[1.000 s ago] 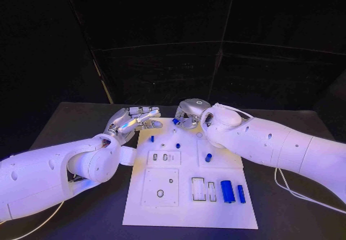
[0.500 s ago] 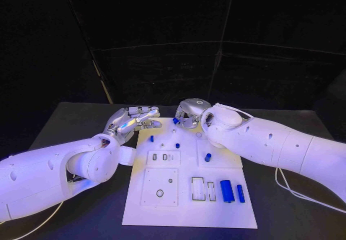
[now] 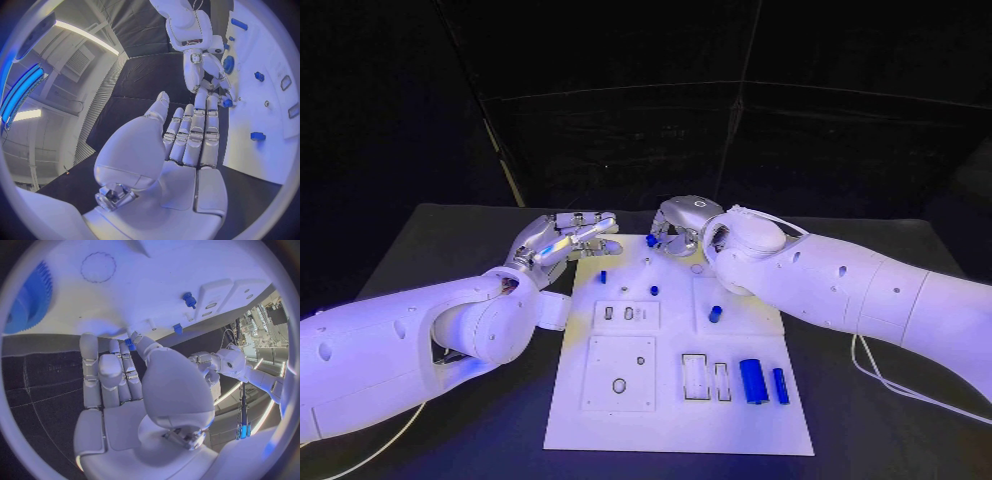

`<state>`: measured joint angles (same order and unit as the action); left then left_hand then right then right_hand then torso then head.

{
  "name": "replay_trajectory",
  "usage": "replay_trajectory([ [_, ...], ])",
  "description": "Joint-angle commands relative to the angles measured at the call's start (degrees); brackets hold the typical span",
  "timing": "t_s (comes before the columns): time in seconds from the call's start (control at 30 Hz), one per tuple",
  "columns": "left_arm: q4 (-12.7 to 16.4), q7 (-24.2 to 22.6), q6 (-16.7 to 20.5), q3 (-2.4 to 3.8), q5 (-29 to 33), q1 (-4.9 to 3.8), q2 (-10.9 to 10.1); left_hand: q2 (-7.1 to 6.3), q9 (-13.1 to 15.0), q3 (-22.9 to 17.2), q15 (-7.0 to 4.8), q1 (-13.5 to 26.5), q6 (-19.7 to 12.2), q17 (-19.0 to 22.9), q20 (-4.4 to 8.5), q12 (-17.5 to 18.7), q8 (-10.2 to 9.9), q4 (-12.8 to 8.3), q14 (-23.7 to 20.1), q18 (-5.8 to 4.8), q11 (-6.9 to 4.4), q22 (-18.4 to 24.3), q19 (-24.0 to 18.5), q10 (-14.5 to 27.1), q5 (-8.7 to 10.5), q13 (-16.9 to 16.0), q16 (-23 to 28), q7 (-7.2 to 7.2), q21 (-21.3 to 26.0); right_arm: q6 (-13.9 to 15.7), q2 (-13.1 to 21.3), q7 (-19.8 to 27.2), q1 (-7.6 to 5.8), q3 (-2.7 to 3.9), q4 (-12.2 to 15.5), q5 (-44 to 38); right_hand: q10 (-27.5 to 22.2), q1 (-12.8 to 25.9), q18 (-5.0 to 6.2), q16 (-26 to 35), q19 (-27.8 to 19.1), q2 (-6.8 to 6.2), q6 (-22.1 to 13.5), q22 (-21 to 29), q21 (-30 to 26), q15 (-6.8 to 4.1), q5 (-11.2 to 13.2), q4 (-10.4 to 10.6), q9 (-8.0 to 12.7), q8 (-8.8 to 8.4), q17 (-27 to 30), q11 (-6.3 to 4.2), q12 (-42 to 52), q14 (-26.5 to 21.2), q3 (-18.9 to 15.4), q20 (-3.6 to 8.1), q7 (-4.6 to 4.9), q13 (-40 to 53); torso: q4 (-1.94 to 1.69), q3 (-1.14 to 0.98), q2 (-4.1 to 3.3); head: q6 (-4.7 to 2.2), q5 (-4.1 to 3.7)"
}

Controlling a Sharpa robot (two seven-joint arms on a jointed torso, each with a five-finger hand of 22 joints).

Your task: Assemble the parts on the task board

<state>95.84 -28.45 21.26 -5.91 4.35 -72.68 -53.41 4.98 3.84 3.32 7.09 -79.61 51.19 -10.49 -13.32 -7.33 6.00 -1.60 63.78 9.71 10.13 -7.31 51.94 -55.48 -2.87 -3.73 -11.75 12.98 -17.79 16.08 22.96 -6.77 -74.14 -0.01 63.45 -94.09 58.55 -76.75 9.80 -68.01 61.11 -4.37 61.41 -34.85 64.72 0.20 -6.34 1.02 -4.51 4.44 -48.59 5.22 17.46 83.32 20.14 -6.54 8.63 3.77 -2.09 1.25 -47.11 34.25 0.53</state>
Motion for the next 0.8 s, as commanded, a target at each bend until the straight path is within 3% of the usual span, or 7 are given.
replay_trajectory([
  [0.03, -0.01, -0.65, -0.49, 0.02, -0.42, -0.09, -0.01, 0.31, -0.04, 0.03, 0.03, -0.38, -0.20, -0.05, -0.06, 0.19, -0.21, -0.24, 0.45, 0.74, 0.42, 0.06, 0.53, 0.08, 0.09, 0.03, 0.19, 0.90, 0.28, 0.23, 0.10, 0.61, -0.14, 0.03, 0.17, 0.13, -0.26, -0.12, 0.02, 0.29, -0.49, -0.50, -0.02, 0.07, -0.29, 0.19, 0.25, 0.02, 0.05, -0.21, 0.05, 0.14, -0.28, -0.04, 0.25, 0.07, 0.22, -0.05, 0.00, -0.02, 0.01, 0.04, -0.04],
  [0.8, -0.28, -0.65, -0.46, 0.02, -0.42, -0.09, 0.02, 0.31, -0.04, 0.03, 0.03, -0.38, -0.20, -0.05, -0.06, 0.19, -0.21, -0.24, 0.45, 0.74, 0.42, 0.06, 0.53, 0.08, 0.09, 0.03, 0.19, 0.90, 0.28, 0.28, 0.56, 0.82, -0.12, 0.02, 0.73, 0.13, -0.48, 0.17, 0.06, 0.48, -0.73, -0.88, -0.18, 0.38, -0.44, 0.28, 0.48, 0.13, 0.10, -0.39, 0.36, 0.25, -0.51, -0.13, 0.15, 0.00, 0.32, -0.05, 0.00, 0.02, 0.01, 0.22, -0.15],
])
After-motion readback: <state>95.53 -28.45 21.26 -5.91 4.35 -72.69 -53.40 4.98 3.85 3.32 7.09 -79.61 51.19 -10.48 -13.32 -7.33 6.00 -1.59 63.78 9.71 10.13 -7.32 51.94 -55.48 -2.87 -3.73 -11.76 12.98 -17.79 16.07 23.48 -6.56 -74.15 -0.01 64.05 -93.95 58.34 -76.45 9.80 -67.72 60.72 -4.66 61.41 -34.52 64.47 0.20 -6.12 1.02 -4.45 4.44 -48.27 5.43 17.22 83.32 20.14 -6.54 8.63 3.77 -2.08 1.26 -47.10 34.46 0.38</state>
